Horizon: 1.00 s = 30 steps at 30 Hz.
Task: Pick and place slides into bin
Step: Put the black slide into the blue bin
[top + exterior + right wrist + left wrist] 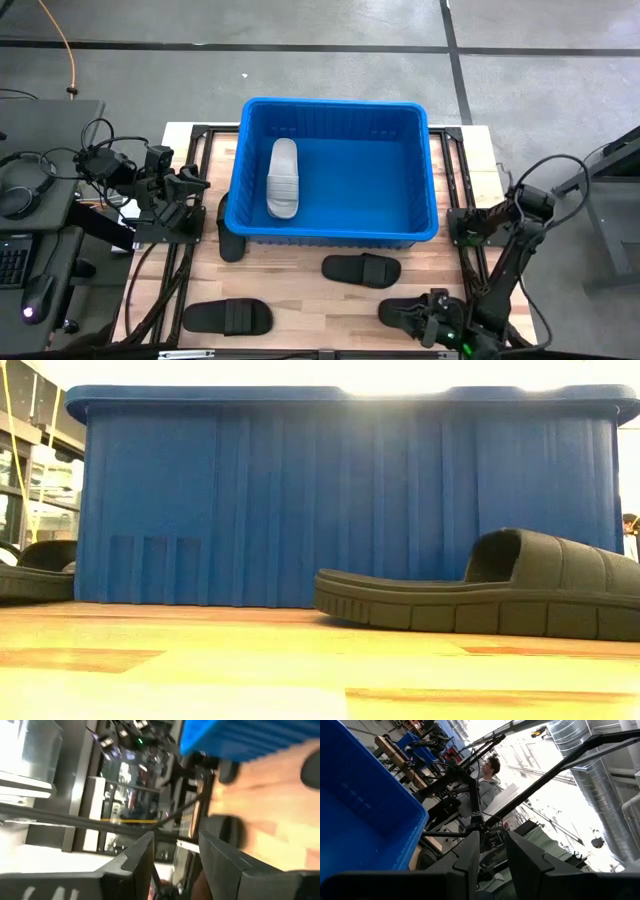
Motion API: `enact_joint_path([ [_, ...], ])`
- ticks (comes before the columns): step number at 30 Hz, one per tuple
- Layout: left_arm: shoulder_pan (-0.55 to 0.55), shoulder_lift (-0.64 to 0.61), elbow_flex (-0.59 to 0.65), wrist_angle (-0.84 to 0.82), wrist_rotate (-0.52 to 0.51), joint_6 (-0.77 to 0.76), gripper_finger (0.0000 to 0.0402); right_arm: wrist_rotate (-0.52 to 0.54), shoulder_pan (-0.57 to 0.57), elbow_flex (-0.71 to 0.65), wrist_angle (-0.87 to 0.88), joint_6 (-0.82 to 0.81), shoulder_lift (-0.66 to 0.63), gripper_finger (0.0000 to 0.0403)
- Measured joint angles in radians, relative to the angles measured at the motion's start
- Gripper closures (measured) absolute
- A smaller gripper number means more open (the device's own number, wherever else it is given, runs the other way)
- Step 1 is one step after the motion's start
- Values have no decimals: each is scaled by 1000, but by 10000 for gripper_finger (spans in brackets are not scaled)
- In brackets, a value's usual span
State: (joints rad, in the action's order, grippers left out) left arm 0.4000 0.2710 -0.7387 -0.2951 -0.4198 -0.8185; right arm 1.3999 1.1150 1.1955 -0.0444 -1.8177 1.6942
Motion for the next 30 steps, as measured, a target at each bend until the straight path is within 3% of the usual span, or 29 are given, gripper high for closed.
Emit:
enact_joint_path([
  [8,0,0,0,0,1,0,314,-130,5,0,464,-473,38,257],
  [15,0,0,0,0,-8,3,314,-176,-1,0,606,-495,39,257],
  [19,0,0,0,2,-34,-21,314,-113,-34,0,579,-487,50,258],
  [22,0,0,0,3,-42,-24,314,-195,-62,0,575,-456,68,259],
  [26,0,3,0,10,-45,-26,314,-150,-52,0,736,-637,116,262],
  [29,0,2,0,15,-45,-32,314,-266,-34,0,744,-673,139,263],
  [30,0,3,0,15,-45,-37,314,-250,-36,0,737,-666,153,263],
])
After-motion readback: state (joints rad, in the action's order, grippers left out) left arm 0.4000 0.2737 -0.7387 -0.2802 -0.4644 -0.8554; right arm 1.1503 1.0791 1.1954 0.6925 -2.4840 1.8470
